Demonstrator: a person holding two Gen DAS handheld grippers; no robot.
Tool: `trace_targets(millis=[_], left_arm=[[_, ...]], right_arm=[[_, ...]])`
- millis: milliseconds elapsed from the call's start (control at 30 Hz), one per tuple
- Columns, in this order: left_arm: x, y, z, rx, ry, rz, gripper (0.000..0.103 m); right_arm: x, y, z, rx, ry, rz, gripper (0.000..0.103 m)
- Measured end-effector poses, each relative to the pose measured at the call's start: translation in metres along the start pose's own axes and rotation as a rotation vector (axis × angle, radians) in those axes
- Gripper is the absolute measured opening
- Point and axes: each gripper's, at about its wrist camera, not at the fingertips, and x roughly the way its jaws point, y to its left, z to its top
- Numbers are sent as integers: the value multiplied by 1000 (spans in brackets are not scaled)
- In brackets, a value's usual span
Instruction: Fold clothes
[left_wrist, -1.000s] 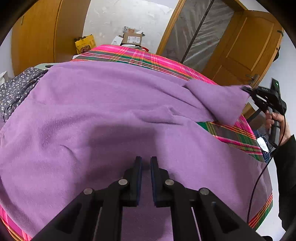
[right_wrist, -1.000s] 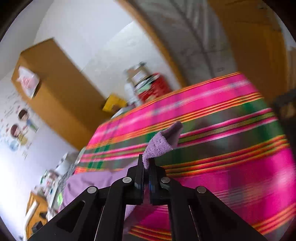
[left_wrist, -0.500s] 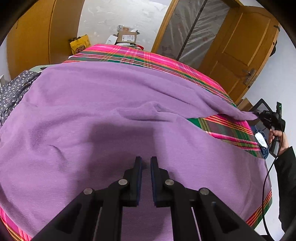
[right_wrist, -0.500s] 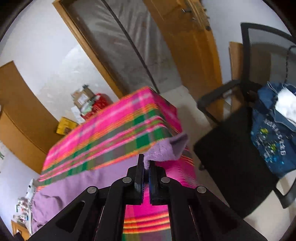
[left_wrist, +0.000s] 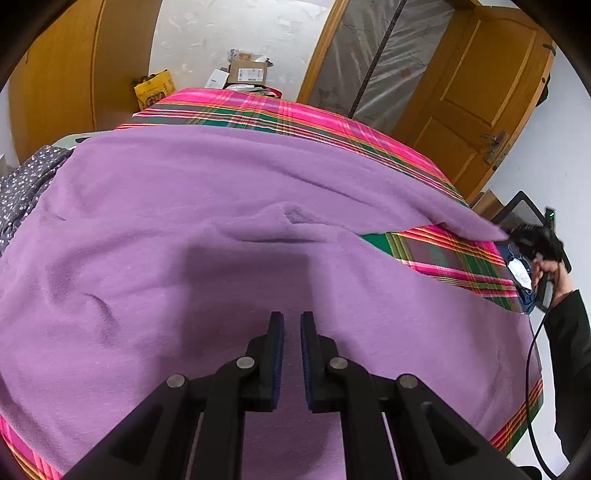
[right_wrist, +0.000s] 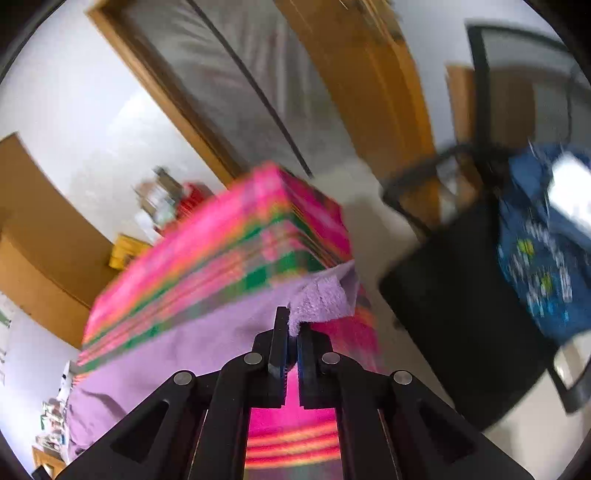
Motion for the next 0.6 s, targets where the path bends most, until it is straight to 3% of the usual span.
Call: trace_targets(millis=[133, 200, 233, 367, 600], left_arm=[[-1, -7, 2, 21, -2, -3, 9], [-2, -12, 4, 31, -3, -7, 9], [-2, -15, 4, 37, -4, -11, 9], [2, -29, 6, 62, 2, -28, 9], [14, -53, 9, 109, 32, -43, 9]], right_arm=[[6, -23, -9, 43, 26, -2, 17], [0, -30, -7, 55, -2, -16, 34], [-4, -34, -3, 65, -22, -11, 35], [-8, -46, 13, 76, -50, 34, 36], [40, -41, 29, 42, 110, 141, 37]])
